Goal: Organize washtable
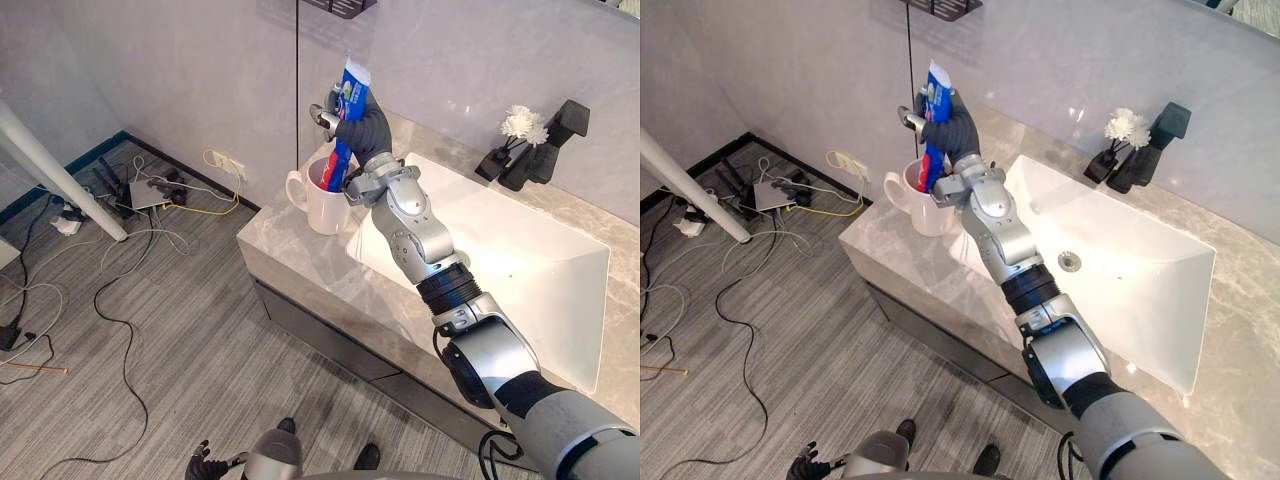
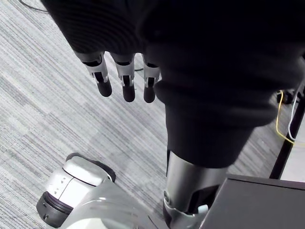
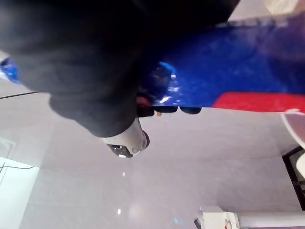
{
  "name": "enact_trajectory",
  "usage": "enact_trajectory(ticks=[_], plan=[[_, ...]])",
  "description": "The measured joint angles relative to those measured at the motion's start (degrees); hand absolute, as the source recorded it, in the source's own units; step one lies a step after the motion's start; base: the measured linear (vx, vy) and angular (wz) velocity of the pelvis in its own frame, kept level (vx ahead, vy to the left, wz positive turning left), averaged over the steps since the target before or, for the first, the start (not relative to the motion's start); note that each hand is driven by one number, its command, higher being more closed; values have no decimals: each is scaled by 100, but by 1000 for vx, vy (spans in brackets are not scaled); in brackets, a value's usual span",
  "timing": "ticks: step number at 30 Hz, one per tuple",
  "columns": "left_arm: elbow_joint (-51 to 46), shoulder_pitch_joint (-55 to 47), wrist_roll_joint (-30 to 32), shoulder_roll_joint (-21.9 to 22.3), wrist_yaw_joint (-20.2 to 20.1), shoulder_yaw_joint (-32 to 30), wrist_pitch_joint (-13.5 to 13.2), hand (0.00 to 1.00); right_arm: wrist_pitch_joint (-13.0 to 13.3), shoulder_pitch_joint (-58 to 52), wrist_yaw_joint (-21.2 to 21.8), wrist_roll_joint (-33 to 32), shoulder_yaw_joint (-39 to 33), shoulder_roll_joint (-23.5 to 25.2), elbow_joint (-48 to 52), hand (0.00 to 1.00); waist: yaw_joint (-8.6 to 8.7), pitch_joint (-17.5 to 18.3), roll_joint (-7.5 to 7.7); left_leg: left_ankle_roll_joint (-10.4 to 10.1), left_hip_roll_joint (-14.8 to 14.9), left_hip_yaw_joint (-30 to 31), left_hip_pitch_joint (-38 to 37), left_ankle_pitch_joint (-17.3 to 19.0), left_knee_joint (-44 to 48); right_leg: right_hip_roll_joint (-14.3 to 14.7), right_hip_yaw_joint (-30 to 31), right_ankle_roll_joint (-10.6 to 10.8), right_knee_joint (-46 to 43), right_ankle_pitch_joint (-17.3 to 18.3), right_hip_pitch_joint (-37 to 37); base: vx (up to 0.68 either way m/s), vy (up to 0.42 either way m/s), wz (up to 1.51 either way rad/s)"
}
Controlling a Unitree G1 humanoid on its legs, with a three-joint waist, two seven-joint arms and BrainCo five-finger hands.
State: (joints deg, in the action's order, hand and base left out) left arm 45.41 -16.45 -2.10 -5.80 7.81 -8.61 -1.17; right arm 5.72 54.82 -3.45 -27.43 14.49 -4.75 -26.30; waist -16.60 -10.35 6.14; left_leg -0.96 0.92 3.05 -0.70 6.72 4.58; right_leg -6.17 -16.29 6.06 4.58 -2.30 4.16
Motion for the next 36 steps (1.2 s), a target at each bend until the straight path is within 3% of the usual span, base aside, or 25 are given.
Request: enact_trajectory(ticks=[20, 30, 36], plan=[[1, 0, -5, 1, 3, 1, 3, 0, 2, -163, 0, 55, -1, 164, 106, 0, 10, -4, -3, 0, 4, -54, -7, 0, 21, -6, 80, 0, -48, 0, -32, 0, 0, 0], [1, 0, 6, 1, 4, -2, 17, 0, 25, -357, -1, 30, -20, 123, 1000, 0, 36, -3, -2, 1, 3, -118, -39, 0, 21, -9, 135, 0, -48, 0, -31, -4, 1, -3], [6, -29, 10, -5, 4, -8, 57, 0, 71, -389, 17, -143, -58, 65, 1595, 0, 162, -2, -3, 2, -4, -174, -83, -1, 20, -19, 206, 0, -65, 0, -24, -36, 5, -5]])
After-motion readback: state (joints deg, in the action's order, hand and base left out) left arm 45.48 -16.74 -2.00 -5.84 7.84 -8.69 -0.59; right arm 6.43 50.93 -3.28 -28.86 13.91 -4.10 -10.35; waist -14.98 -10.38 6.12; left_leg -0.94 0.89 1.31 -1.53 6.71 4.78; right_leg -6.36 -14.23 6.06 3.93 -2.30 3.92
